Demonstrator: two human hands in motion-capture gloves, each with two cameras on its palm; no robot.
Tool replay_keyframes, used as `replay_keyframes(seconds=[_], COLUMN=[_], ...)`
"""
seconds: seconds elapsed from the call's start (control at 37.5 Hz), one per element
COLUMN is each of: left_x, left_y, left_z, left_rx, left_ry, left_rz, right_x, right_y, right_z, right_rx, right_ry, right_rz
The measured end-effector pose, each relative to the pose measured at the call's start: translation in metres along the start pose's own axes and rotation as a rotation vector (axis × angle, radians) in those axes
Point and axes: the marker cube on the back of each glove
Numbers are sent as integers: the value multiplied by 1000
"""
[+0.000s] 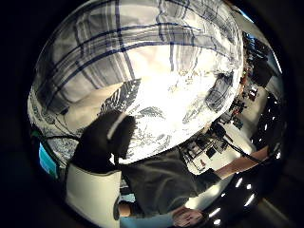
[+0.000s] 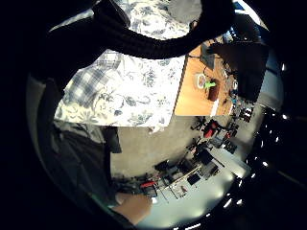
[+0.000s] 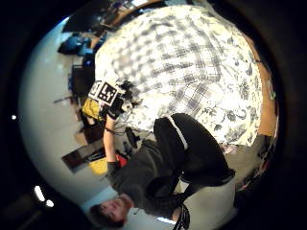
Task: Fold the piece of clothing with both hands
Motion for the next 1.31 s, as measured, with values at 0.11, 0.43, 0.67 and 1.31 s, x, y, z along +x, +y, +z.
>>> replay_keyframes(seconds=[0.11,0.43,0.67,1.31], left_x=[1,1,-1,3], left_y=[-7,-23,-29,-24], left_z=[2,-5,-9,-50], left_rx=[45,234,290,343], left_ry=[15,-21,27,4], left_rz=[-21,-23,-14,-22], right_x=[2,4,3,-3], right_y=[-1,3,5,-38], right_z=[4,7,9,85], right_rx=[-14,-27,-33,-143], right_ry=[0,-3,1,80], right_rz=[-1,1,-8,-46])
